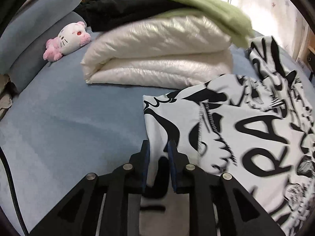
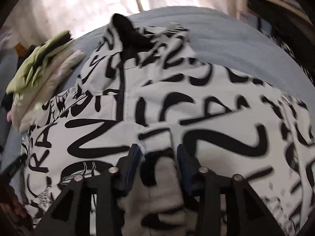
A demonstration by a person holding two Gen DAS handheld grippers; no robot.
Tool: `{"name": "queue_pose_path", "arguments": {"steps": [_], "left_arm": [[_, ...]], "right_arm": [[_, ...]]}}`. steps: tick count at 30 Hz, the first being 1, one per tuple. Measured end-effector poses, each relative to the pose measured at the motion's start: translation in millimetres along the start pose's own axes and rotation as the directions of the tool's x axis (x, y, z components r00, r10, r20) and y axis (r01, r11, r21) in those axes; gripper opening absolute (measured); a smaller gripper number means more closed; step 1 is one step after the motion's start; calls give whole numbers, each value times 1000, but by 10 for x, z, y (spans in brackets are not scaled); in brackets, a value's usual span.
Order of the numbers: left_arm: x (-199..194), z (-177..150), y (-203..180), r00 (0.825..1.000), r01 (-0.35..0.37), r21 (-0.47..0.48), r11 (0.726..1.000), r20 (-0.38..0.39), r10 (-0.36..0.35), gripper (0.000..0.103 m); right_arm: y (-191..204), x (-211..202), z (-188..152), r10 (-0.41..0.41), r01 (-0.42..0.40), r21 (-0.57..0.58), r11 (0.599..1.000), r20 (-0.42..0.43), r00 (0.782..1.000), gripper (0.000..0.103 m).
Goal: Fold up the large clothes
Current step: 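Release the sleeve and flatten the folded hoodie side with the left gripper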
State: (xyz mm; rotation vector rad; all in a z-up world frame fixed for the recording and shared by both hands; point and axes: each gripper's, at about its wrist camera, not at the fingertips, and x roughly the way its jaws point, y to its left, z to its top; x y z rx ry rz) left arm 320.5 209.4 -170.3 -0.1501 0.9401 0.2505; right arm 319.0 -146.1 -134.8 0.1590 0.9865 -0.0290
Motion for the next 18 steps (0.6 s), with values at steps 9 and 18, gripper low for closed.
{"name": "queue_pose_path", "arguments": {"steps": [9, 18], "left_arm": [[-803, -490, -411, 986, 166, -9, 986, 13, -166, 23], [-465, -922, -551, 992, 102, 46, 994, -78, -98, 23]], "right_arm": [[792, -678, -446, 192, -179, -154, 972, 81, 978, 48], [872, -212, -738, 157, -161, -237, 958, -37, 987, 47]]}}
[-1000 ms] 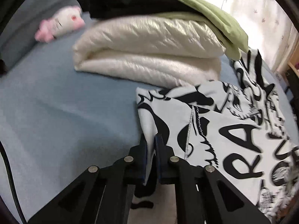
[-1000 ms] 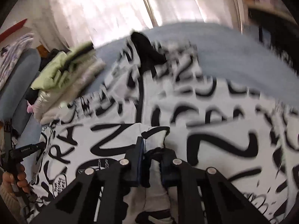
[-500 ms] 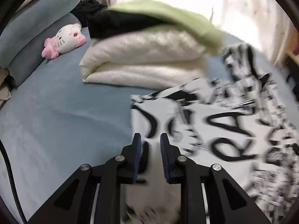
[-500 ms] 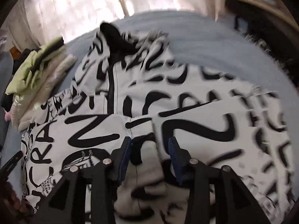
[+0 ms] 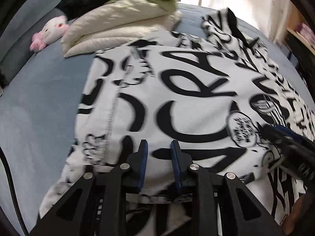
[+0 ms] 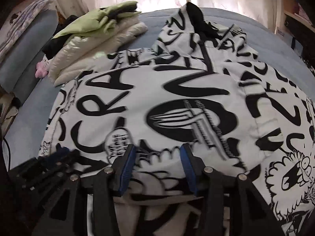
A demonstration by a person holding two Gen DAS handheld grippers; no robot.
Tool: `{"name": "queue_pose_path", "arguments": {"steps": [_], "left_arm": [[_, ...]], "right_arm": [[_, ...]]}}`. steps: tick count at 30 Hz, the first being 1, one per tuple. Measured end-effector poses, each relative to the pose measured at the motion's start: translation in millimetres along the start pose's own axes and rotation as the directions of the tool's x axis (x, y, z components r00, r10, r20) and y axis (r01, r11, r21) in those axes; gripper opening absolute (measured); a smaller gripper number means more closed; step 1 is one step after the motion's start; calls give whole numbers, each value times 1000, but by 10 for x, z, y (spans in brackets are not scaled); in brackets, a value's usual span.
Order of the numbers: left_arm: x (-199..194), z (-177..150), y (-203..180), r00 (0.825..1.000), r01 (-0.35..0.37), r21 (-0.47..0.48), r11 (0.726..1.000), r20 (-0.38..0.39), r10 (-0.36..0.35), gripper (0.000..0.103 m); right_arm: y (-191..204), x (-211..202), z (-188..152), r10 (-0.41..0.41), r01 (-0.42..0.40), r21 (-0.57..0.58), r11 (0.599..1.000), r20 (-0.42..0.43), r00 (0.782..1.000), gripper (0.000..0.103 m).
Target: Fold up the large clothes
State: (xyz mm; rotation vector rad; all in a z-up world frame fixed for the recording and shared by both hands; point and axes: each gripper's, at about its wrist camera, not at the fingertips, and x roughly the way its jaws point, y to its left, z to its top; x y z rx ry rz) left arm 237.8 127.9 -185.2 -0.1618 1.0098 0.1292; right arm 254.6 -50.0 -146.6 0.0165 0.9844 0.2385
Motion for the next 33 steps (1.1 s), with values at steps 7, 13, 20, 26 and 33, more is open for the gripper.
{"name": "queue_pose_path", "arguments": {"steps": [7, 13, 20, 26, 33], "left_arm": [[-18, 38, 502, 999, 39, -75, 996, -3, -39, 9], [-180, 4, 559, 999, 48, -68, 997, -20, -49, 9], [-578, -105, 443, 1000, -16, 3, 1000, 14, 16, 25], [-885, -237, 440, 1000, -15, -2, 1000, 23, 15, 34], [-1149, -385, 449, 1000, -15, 7, 1000, 27, 15, 34]], "right_arm": [[-956, -179, -105, -185, 184, 162, 969, -8, 983, 51], [-1305, -436, -255, -101, 101, 324, 941, -14, 995, 58], [-1192, -766, -418, -82, 68, 330, 942, 29, 996, 58], [-1057, -978, -576, -100, 84, 309, 947, 35, 994, 58], [-1036, -1183, -794, -49, 33, 357, 933, 35, 998, 58]]}}
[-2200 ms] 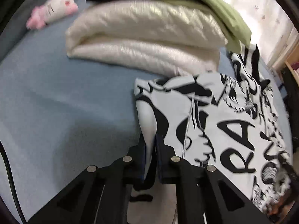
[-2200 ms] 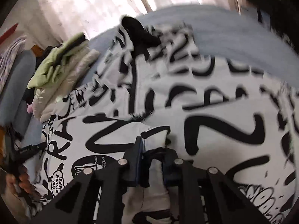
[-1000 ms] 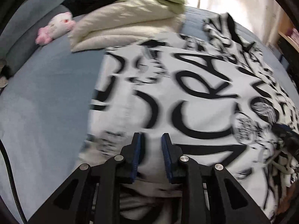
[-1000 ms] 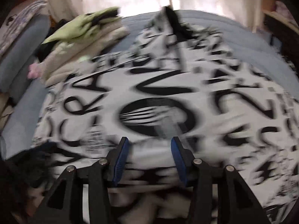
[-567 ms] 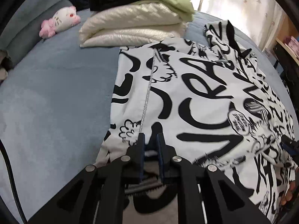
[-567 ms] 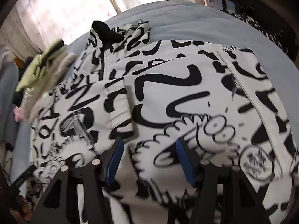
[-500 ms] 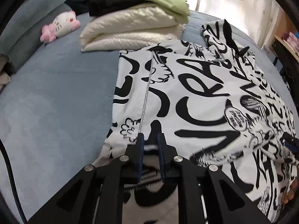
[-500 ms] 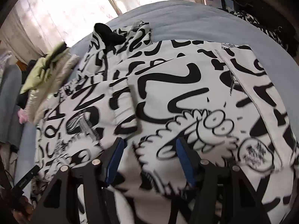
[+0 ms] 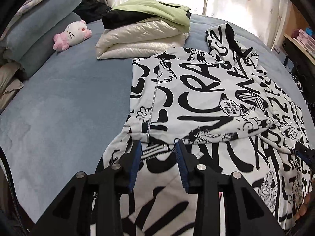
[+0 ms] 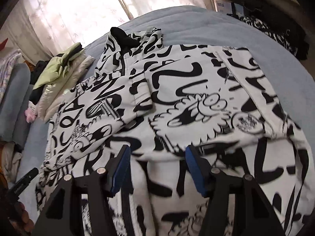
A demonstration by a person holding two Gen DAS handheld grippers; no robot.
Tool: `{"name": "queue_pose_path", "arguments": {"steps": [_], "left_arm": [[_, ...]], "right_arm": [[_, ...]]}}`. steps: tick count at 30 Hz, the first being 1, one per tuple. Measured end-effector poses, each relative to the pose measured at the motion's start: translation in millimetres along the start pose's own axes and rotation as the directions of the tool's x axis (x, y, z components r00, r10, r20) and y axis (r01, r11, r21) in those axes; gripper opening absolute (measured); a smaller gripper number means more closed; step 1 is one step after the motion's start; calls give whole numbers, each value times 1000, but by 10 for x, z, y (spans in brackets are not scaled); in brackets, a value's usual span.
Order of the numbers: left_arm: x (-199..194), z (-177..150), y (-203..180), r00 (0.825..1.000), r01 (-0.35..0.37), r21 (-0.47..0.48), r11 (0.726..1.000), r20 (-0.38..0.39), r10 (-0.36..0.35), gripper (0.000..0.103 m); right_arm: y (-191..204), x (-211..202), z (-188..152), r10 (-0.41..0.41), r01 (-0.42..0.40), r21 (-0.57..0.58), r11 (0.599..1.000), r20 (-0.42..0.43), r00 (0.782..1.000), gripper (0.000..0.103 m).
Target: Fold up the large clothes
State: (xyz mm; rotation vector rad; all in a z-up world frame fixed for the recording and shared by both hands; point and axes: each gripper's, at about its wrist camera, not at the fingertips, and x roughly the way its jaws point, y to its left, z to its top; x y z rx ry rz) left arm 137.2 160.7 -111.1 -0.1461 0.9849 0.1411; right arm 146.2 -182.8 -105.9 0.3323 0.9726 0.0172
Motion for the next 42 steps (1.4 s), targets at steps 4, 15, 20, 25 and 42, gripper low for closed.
{"name": "queue_pose_path", "arguments": {"steps": [4, 15, 20, 25, 42], "left_arm": [[-174, -73, 2, 1000, -7, 14, 1000, 11, 7, 34], [-680, -484, 222, 998, -56, 29, 998, 41, 55, 52], [-845, -691, 306, 997, -59, 26, 998, 45, 57, 52], [-935, -817, 351, 998, -59, 30, 998, 40, 58, 53], [-613, -1426, 953, 973, 167, -74, 983, -149, -176, 59]], "right_arm": [[9, -126, -100, 10, -10, -5, 1000, -1, 1000, 58], [-213, -790, -411, -4, 6, -33, 999, 68, 998, 59], [-357, -1002, -552, -23, 25, -24, 999, 94, 995, 59], [-440, -1145, -672, -38, 41, -27, 999, 106, 994, 59], [-1162, -1573, -1072, -126, 129, -45, 991, 57, 990, 65]]}}
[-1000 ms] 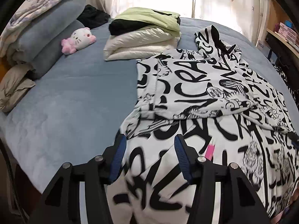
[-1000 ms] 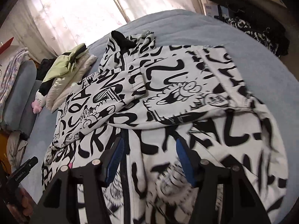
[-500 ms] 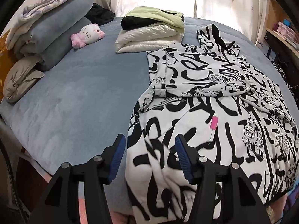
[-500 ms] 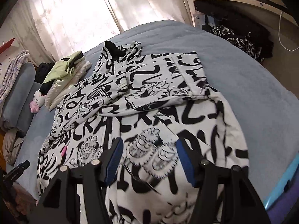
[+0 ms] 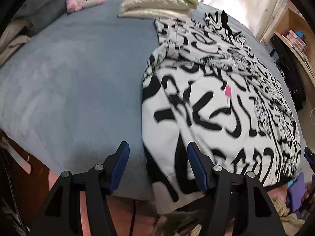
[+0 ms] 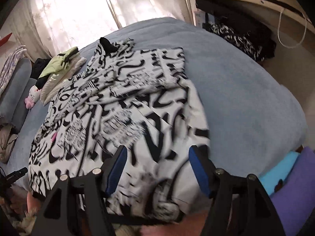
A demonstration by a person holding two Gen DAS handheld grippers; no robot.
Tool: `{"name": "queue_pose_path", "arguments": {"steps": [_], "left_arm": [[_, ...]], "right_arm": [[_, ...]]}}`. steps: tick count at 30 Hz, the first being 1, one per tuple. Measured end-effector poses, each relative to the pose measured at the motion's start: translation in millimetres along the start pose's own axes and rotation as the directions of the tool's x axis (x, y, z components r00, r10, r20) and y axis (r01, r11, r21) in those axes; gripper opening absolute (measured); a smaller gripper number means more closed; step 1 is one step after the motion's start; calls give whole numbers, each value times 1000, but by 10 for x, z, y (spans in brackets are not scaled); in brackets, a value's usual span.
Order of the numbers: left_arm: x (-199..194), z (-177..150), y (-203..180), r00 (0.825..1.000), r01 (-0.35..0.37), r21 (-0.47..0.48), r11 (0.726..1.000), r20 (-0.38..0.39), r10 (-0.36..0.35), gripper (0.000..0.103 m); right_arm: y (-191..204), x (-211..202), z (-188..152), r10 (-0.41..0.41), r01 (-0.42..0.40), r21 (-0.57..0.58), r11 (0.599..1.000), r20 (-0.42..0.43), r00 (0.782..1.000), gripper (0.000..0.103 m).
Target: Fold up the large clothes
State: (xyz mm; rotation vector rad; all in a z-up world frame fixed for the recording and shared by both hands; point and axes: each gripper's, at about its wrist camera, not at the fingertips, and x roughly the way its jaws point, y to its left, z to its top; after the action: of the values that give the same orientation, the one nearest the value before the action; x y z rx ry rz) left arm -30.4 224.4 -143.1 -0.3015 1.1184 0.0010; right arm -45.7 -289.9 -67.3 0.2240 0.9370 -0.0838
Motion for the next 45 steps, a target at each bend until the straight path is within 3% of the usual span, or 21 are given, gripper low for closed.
{"name": "queue_pose_path", "arguments": {"steps": [6, 9, 12, 17, 25, 28, 31, 35, 37, 39, 42, 44, 45], "left_arm": [[157, -82, 107, 997, 75, -17, 997, -16, -75, 60], [203, -70, 160, 992, 120, -36, 992, -20, -121, 63], [246, -59, 210, 987, 158, -50, 986, -21, -159, 67], [308, -53, 282, 972, 232, -77, 970, -18, -234, 75], [307, -75, 147, 951, 307, -30, 951, -38, -308, 76], [323, -73, 87, 945, 324, -15, 946, -43, -324, 76], [384, -43, 107, 932, 359, -47, 932, -40, -361, 76], [496, -33, 154, 921, 385, -77, 920, -32, -388, 76], [493, -5, 115, 924, 379, -77, 922, -18, -381, 76], [477, 3, 24, 940, 340, -47, 939, -9, -341, 73], [456, 21, -162, 966, 257, 5, 967, 8, -257, 53], [460, 64, -225, 968, 252, -13, 968, 6, -252, 22], [466, 82, -223, 968, 252, -35, 967, 1, -252, 20]], "right_arm": [[-267, 114, -112, 6, -5, 31, 1000, -39, 999, 65], [-348, 260, -172, 65, -58, 75, 995, -91, 994, 65], [-305, 336, -229, 132, -125, 71, 990, -103, 986, 57], [-190, 381, -276, 179, -177, 28, 984, -107, 978, 51], [-265, 465, -355, 252, -247, 68, 967, -64, 966, 48], [-309, 419, -333, 312, -307, 94, 947, -39, 949, 37], [-368, 409, -277, 396, -391, 145, 909, -5, 918, 25], [-342, 553, -255, 413, -404, 156, 901, -25, 910, 25], [-329, 646, -254, 416, -405, 166, 899, -36, 909, 25], [-322, 724, -233, 420, -405, 186, 895, -47, 906, 25], [-282, 800, -199, 412, -393, 211, 895, -53, 910, 25], [-248, 819, -173, 400, -379, 215, 900, -61, 914, 25], [-237, 827, -160, 396, -374, 217, 902, -67, 916, 25]]}}
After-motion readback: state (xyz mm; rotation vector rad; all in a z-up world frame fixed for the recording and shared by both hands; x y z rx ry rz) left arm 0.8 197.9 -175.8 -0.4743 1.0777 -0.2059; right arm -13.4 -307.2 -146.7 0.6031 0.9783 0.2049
